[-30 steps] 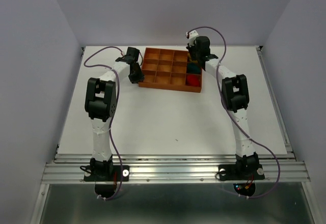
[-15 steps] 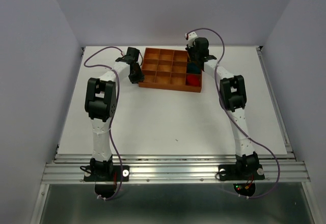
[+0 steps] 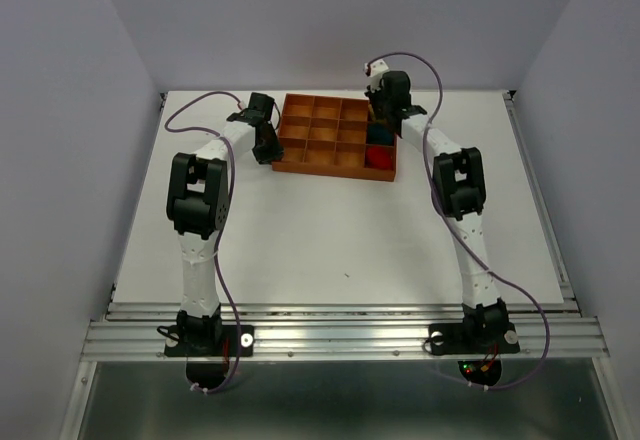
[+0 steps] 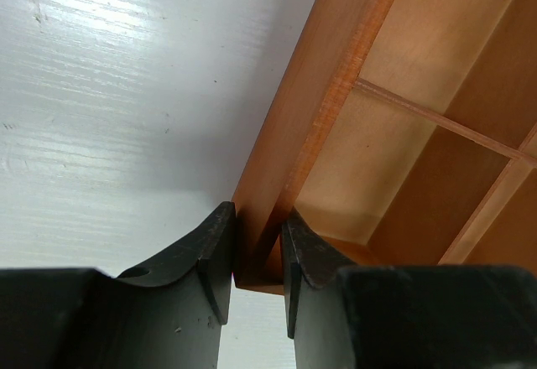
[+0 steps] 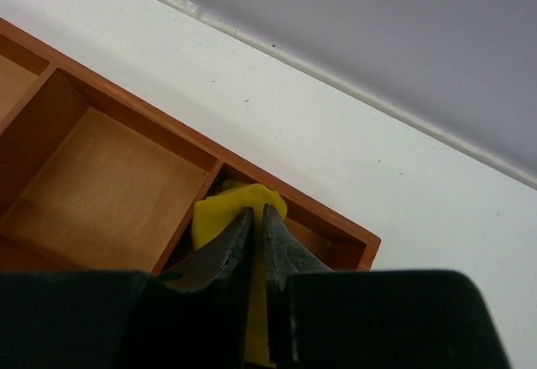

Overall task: Roll the socks
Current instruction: Place the sock in the storage box, then reset both arms

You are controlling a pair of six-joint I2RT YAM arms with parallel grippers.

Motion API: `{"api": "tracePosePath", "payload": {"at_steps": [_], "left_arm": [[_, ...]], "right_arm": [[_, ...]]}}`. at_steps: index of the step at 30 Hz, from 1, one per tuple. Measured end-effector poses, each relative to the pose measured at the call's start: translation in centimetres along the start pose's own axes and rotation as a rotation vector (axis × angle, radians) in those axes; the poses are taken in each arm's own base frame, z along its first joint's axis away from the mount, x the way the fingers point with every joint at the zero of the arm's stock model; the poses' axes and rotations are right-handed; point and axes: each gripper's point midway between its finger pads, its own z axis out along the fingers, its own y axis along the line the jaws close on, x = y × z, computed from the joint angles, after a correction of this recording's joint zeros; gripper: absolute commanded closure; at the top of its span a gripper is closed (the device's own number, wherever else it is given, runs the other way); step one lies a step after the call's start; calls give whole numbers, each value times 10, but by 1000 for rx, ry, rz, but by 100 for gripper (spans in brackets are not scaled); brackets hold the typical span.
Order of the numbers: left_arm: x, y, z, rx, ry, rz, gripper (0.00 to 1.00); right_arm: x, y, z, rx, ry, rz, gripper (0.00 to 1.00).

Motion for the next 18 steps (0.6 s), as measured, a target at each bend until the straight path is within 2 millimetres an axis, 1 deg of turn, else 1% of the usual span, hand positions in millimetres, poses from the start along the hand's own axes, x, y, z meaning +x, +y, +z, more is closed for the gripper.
{"api": "tracePosePath", "payload": {"at_steps": [1,2,3,5,6,7,8,10,11,12,13,14,15,16,17,18], "left_arm": [[0,0,0,0,0,0,97],[0,0,0,0,0,0,96],[0,-1,-1,1,-1,0,95],[-1,-2,-1,1,-1,1,94],[0,-2,-2,1,1,1,94],[0,-3,-2,1,3,2,94],[0,-3,-3,-1,4,3,94],[2,-4,-4,-5,9,4,94],[2,-4,-6,-8,11,5,94],[1,-5,-7,-9,13,6,90],[-1,-5,-10,-12,11,8,89],[-5,-6,-13,-19,3,11,85],[-8,-7,-16,-19,-4,15,82],[-14,-10,-21,-17,-20,20,80],[-18,-11,-26,-19,-32,25,76],[-23,-12,-35,-19,-49,32,67]], "right_arm": [[-2,-2,-4,4,6,2,83],[-5,-4,-7,10,9,2,79],[-7,-7,-11,20,18,2,78],[-21,-15,-22,45,3,8,72],[-28,-18,-27,54,-4,10,72],[-37,-22,-34,64,-17,14,71],[-46,-26,-40,75,-28,18,67],[-67,-35,-55,99,-62,29,64],[-83,-42,-68,120,-86,40,58],[-92,-46,-77,134,-101,48,55],[-101,-54,-90,161,-113,62,51],[-108,-61,-105,191,-118,84,34],[-111,-65,-116,211,-122,100,27],[-118,-71,-135,237,-131,129,17],[-119,-75,-150,258,-132,149,0],[-120,-79,-165,280,-138,175,0]]}}
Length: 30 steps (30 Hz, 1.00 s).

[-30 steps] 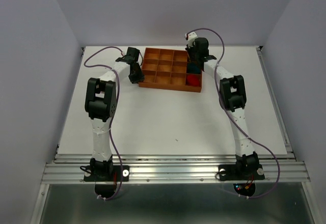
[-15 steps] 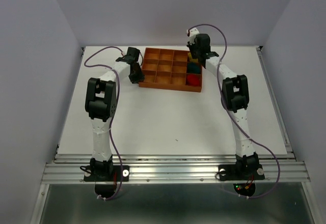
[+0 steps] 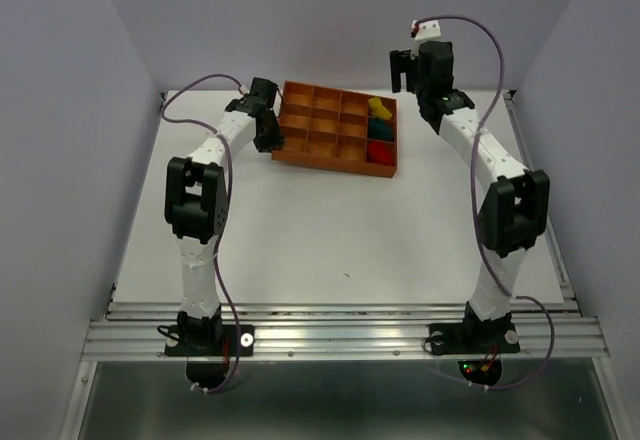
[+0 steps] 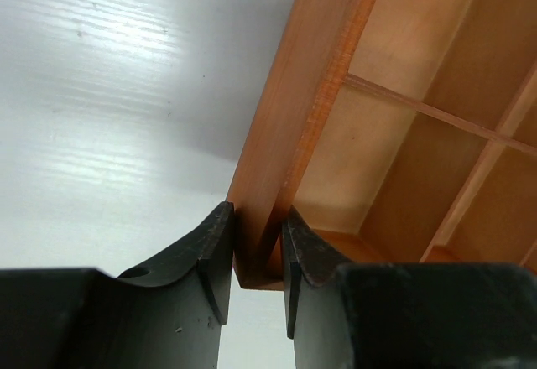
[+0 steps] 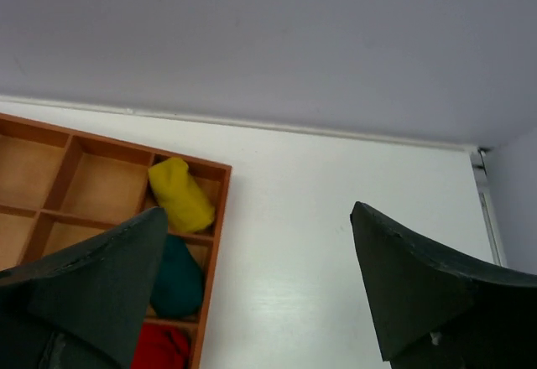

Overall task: Roll the socks
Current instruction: Reset both arms

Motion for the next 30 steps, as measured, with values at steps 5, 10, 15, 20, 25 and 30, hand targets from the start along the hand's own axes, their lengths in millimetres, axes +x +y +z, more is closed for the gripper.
{"api": "tracePosePath", "payload": {"at_steps": [5,10,15,20,25,30], "left_arm": [[-20,-4,-57,20,-88,-4,47],[-61,-15,-149,141,-316,-41,47],[-73,-19,-162,186,-388,-57,47],[-23,2,-100,114,-225,-51,36],[3,17,-95,84,-174,-56,35],[-5,17,-138,138,-263,-88,32]], "right_arm": [[0,-32,-75,89,-7,148,0],[29,-53,-153,122,27,279,0],[24,-65,-211,104,-11,388,0],[10,-79,-252,113,-63,471,0],[24,-84,-269,136,-50,510,0],[50,-85,-269,171,20,506,0]]}}
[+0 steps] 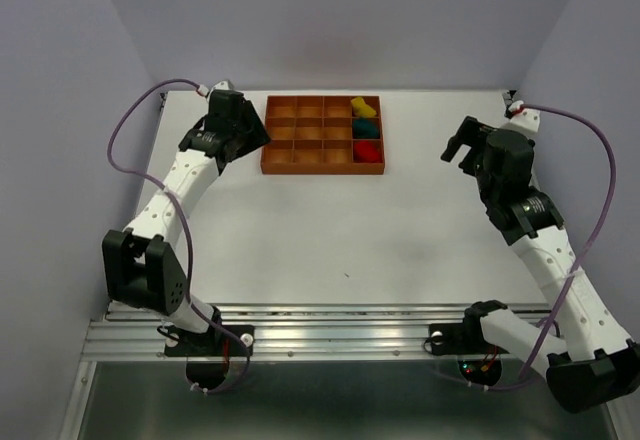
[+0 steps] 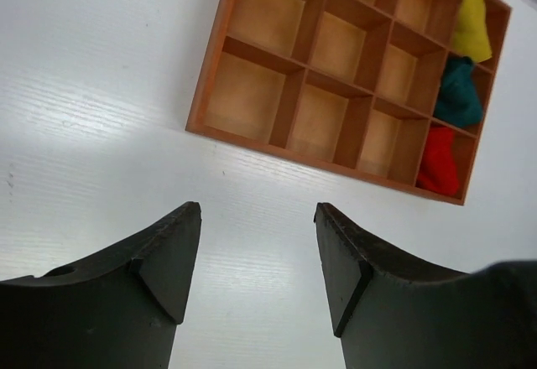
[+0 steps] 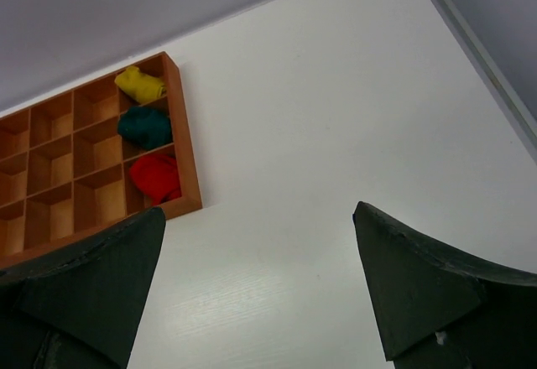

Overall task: Roll the socks
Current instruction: Reset both arms

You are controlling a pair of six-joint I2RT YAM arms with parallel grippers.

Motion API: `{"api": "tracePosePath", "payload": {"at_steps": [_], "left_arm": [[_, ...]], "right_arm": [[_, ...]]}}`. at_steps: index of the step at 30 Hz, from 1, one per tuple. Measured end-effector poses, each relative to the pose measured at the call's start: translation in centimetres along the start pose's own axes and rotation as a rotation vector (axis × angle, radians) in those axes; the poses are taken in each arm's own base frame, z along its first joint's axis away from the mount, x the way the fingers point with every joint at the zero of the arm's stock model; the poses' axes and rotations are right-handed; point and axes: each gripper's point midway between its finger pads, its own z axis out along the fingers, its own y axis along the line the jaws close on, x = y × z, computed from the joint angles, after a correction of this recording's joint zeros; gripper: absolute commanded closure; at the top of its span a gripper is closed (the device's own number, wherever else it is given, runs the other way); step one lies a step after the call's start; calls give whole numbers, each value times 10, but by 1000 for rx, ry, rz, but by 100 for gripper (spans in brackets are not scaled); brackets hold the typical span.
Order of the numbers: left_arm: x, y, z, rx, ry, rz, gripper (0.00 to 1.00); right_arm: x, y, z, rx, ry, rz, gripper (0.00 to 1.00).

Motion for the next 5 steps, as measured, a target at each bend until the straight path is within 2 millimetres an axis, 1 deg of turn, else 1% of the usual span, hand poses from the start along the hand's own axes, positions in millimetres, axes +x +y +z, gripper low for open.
{"api": "tracePosePath", "payload": {"at_steps": [2,5], "left_arm": [[-7,-2,-18,27,-42,-13,32],[-13,-3,-33,48,-76,-30,32]], "right_arm": [[7,-3,1,10,17,-10,0],[13,-7,1,24,31,-19,0]]}}
